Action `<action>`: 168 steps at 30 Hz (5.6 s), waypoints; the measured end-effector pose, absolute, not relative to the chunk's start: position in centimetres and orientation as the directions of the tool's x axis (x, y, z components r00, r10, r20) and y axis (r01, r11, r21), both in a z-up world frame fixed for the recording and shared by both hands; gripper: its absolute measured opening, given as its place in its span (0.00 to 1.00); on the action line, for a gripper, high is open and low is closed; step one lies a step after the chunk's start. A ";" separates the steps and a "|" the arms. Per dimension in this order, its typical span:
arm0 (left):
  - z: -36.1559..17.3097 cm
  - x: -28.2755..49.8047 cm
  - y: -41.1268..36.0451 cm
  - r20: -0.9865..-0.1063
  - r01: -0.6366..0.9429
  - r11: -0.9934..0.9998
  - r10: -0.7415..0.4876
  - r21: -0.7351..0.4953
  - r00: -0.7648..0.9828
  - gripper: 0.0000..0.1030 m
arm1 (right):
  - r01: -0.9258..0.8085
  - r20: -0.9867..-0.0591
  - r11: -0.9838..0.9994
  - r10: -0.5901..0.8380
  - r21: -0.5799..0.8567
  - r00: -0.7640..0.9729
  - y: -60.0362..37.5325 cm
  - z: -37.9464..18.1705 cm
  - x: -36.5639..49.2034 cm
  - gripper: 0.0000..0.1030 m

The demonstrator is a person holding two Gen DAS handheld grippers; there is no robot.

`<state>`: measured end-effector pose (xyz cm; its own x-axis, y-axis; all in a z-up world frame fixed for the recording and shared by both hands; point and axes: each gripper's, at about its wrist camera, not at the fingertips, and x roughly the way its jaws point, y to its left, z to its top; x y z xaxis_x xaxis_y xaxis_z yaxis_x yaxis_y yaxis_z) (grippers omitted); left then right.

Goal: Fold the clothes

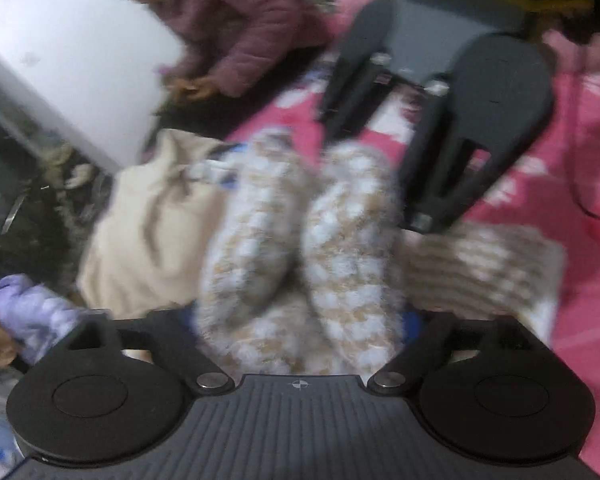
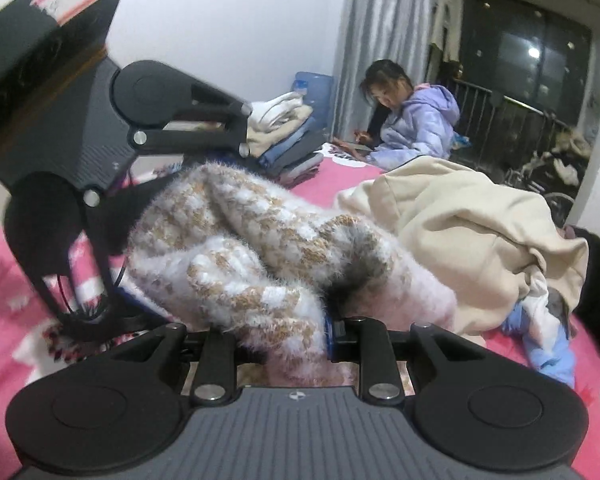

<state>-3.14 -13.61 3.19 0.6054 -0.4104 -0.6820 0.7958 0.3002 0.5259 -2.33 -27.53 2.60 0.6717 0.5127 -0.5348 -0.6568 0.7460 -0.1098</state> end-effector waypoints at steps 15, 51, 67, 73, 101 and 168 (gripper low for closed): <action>9.9 11.7 -11.5 -0.600 0.589 0.774 -0.364 0.230 0.713 0.55 | -0.376 -0.456 0.878 0.476 0.296 0.752 -38.6 0.7 1.1 0.26; 7.9 15.9 -7.2 -0.556 0.544 0.839 -0.445 0.015 0.702 0.55 | -0.246 -0.677 0.857 0.510 0.453 0.531 -35.6 -9.3 11.1 0.19; 7.6 15.9 -7.5 -0.558 0.530 0.848 -0.434 0.014 0.708 0.55 | -0.228 -0.656 0.830 0.546 0.510 0.521 -34.6 -10.5 13.3 0.14; 7.5 16.0 -7.3 -0.556 0.529 0.849 -0.436 0.006 0.707 0.55 | -0.278 -0.610 0.864 0.496 0.421 0.618 -34.2 -9.1 12.2 0.07; 7.0 16.3 -7.5 -0.551 0.528 0.849 -0.440 0.001 0.709 0.56 | -0.530 -0.597 0.845 0.461 0.069 0.657 -29.5 -5.3 9.6 0.20; 3.6 0.5 -6.8 -0.426 0.702 0.664 -0.574 0.257 0.699 0.55 | -0.657 -0.694 0.724 0.584 0.212 0.420 -29.7 -5.9 -7.3 0.09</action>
<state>0.49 -6.83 3.64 0.6993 -0.5740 -0.4261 0.7019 0.6642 0.2571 -7.29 -29.69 -5.85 0.4202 0.5844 -0.6942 -0.6567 0.7238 0.2118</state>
